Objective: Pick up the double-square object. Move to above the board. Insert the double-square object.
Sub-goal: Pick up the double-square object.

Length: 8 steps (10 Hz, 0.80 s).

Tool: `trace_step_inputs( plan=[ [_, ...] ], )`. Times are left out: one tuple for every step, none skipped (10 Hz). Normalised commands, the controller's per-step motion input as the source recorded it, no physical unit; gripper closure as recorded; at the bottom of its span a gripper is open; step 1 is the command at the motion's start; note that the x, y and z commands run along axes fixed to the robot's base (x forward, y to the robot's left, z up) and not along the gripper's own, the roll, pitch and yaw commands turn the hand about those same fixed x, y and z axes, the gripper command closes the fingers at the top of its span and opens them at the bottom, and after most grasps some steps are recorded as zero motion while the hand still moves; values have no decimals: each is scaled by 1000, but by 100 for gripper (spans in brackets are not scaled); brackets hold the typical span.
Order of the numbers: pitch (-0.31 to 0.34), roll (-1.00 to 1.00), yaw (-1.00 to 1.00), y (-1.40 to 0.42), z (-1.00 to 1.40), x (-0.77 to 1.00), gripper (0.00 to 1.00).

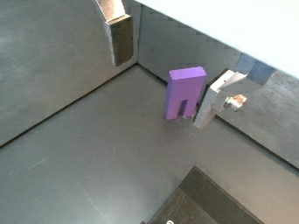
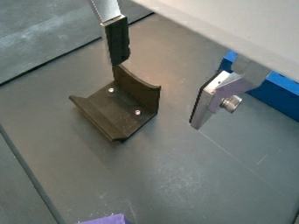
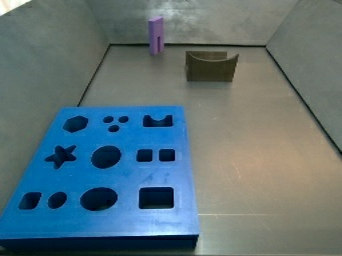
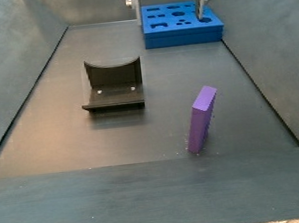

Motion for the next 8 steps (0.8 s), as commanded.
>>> trace_step_inputs(
  plan=[
    [0, -74, 0, 86, 0, 0, 0],
    [63, 0, 0, 0, -34, 111, 0],
    [0, -46, -403, 369, -166, -106, 0],
    [0, 0, -531, 374, -220, -354, 0],
    [0, 0, -520, 391, -237, -369, 0],
    [0, 0, -506, 411, -260, -380, 0],
    [0, 0, -503, 417, -277, -383, 0],
    [0, 0, -480, 466, -357, -206, 0]
  ],
)
